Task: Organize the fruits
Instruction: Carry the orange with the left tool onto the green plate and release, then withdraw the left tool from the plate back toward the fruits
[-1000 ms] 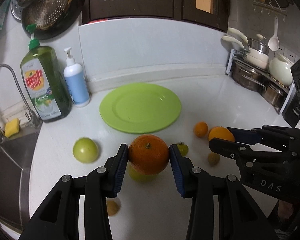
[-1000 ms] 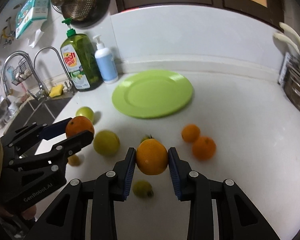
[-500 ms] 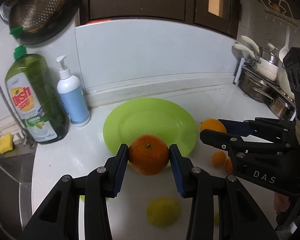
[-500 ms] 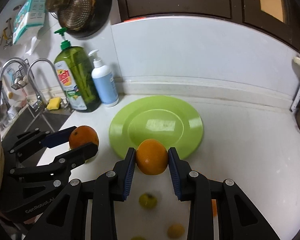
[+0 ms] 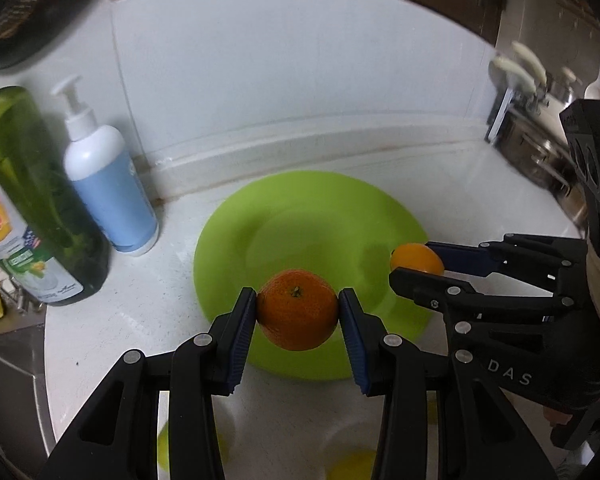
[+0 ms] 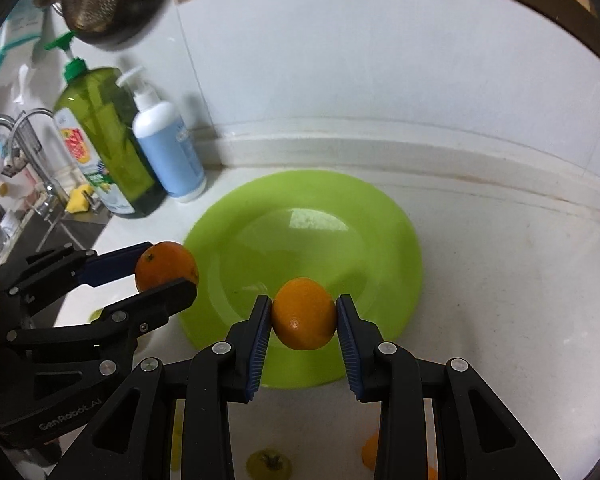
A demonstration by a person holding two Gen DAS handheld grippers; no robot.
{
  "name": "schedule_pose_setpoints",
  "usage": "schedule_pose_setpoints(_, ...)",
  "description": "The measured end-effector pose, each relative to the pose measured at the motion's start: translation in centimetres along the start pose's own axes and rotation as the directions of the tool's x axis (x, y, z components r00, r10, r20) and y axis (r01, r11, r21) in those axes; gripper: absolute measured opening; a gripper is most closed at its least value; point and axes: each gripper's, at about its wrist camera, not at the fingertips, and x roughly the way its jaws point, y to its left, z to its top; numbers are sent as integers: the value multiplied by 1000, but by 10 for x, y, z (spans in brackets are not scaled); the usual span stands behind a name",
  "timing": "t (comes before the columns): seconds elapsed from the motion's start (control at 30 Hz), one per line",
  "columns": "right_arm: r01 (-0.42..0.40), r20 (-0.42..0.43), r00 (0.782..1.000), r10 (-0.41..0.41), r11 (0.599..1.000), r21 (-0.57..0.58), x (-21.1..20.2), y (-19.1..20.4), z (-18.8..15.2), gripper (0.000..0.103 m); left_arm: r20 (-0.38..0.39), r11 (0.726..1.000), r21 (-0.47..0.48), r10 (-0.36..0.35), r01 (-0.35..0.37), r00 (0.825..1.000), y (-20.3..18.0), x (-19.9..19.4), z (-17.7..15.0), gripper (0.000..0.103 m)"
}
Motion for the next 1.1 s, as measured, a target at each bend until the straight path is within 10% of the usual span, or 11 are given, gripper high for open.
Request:
schedule_pose_setpoints(0.47, 15, -113, 994, -14, 1000, 8, 49, -10, 4, 34, -132, 1000, 11, -4, 6, 991, 9, 49, 5, 42)
schedule_pose_setpoints(1.1, 3, -98, 995, -1, 1000, 23, 44, -11, 3, 40, -94, 1000, -8, 4, -5, 996, 12, 36, 8, 48)
